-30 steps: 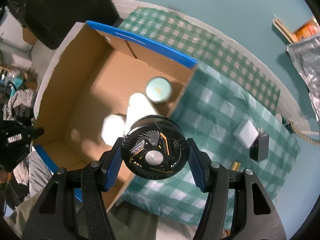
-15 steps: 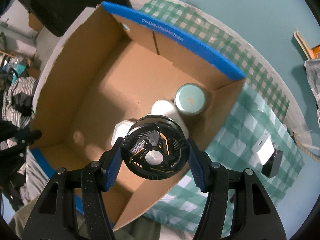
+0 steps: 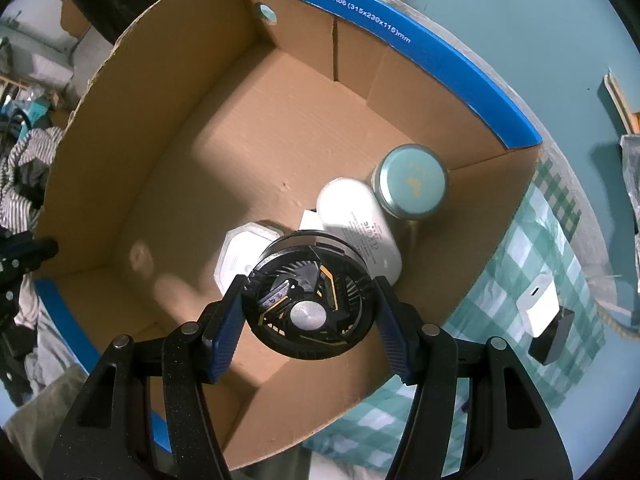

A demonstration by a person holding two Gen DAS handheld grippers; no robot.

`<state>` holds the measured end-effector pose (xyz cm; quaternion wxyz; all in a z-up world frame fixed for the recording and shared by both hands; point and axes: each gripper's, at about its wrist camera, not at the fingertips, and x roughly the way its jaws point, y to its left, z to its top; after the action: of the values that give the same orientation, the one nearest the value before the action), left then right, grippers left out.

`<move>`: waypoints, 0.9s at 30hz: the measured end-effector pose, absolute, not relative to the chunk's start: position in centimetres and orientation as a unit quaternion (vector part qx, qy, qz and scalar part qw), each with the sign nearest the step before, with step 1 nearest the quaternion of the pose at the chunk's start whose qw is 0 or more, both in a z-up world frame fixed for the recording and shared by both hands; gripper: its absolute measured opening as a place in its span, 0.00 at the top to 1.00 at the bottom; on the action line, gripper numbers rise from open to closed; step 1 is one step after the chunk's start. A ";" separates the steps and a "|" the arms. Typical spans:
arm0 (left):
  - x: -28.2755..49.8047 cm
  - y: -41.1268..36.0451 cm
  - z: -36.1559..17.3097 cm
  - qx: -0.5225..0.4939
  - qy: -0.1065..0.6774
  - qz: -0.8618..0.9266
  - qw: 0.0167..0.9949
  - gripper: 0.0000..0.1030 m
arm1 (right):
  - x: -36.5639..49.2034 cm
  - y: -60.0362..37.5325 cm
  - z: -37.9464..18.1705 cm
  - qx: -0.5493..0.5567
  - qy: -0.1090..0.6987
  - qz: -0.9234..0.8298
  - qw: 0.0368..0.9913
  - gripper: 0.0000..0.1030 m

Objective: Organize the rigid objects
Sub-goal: 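Lower the black fan into the box beside the octagonal case and release, then move the right tool back to the table and grasp the pink-gold USB stick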

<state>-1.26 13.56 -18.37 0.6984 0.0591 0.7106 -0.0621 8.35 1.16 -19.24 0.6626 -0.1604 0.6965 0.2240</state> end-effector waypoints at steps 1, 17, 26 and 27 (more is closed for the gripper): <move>-1.2 13.5 -18.4 0.060 0.710 -0.062 0.698 0.96 | 8.3 1.2 -19.3 -0.161 0.696 0.223 0.663 0.40; -1.4 13.5 -18.3 0.066 0.709 -0.067 0.699 0.96 | 8.2 0.3 -17.4 -0.128 0.689 0.216 0.680 0.39; -1.3 13.6 -18.3 0.067 0.710 -0.069 0.698 0.96 | 7.9 -0.9 -15.3 -0.113 0.680 0.214 0.692 0.37; -1.3 13.6 -18.3 0.067 0.710 -0.070 0.698 0.96 | 7.8 -1.1 -15.1 -0.110 0.680 0.214 0.693 0.37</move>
<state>-1.34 13.59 -18.33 0.6977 0.0670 0.7098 -0.0696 7.84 -1.06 -15.12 0.6930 -0.1105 0.6796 0.2138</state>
